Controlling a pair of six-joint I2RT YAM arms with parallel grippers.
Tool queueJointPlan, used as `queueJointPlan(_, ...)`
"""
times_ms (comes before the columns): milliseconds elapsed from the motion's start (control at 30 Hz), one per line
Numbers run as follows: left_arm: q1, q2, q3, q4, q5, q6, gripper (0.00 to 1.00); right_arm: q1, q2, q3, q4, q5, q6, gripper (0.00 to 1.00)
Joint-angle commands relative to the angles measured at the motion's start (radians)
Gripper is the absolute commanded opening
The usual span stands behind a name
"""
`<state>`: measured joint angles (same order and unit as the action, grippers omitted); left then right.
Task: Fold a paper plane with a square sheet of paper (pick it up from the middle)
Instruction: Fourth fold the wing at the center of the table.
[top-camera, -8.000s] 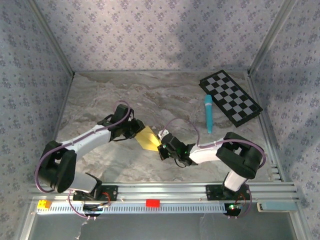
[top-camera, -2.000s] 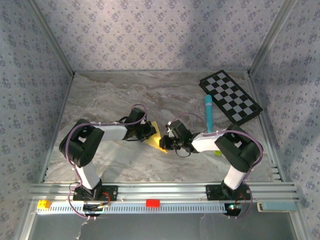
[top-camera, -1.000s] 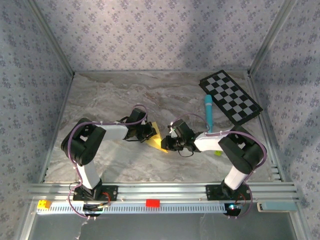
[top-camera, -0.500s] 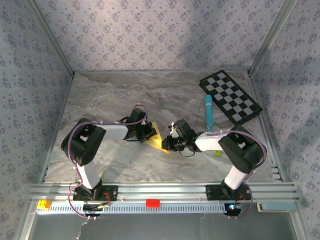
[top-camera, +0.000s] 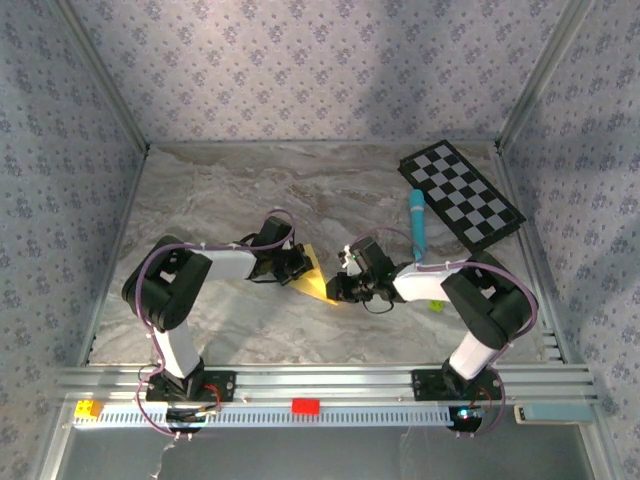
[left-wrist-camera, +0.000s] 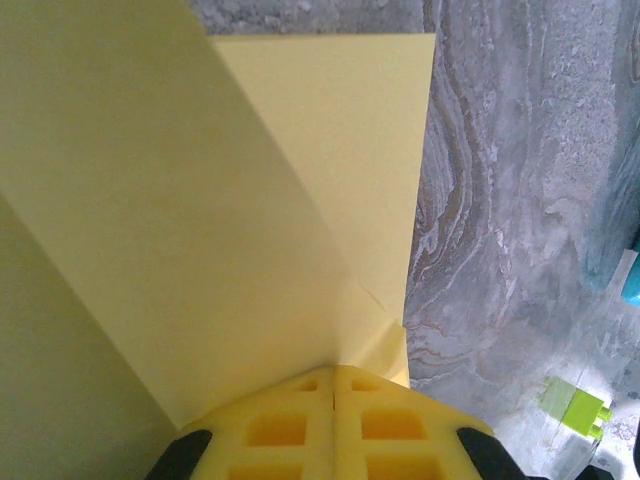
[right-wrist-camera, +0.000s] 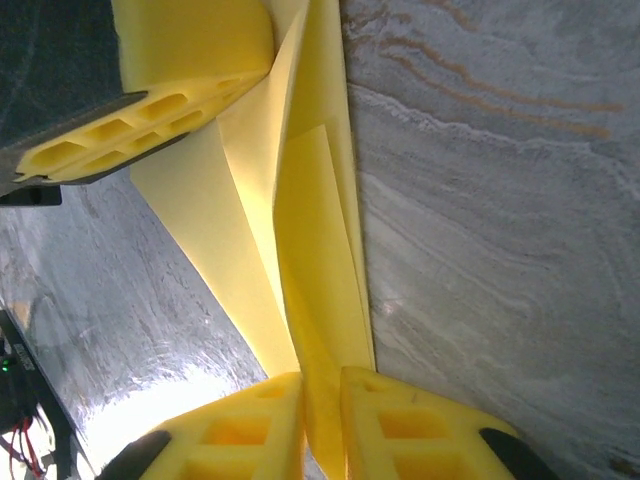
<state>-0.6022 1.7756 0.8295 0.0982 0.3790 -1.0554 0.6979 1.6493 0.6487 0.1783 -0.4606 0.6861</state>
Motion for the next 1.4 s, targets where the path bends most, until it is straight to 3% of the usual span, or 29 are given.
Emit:
queueJointPlan(0,0.009,-0.003,-0.022,-0.031,-0.028,0.022,0.04,-0.010,0.023,-0.003,-0.096,0.000,-0.037,0.14)
queueJointPlan(200,0.013,-0.002,-0.019,-0.033,-0.028,0.025,0.04,-0.013,0.035,-0.012,-0.057,-0.035,-0.021,0.11)
queueJointPlan(667,0.024,-0.012,-0.026,-0.032,-0.026,0.025,0.04,-0.020,-0.033,-0.013,-0.170,0.005,-0.129,0.18)
queueJointPlan(1100,0.023,-0.016,-0.032,-0.032,-0.028,0.023,0.04,-0.020,0.011,-0.034,-0.119,-0.035,-0.087,0.08)
queueJointPlan(1367,0.023,-0.016,-0.033,-0.035,-0.028,0.025,0.04,-0.021,-0.033,-0.053,-0.145,-0.039,-0.090,0.14)
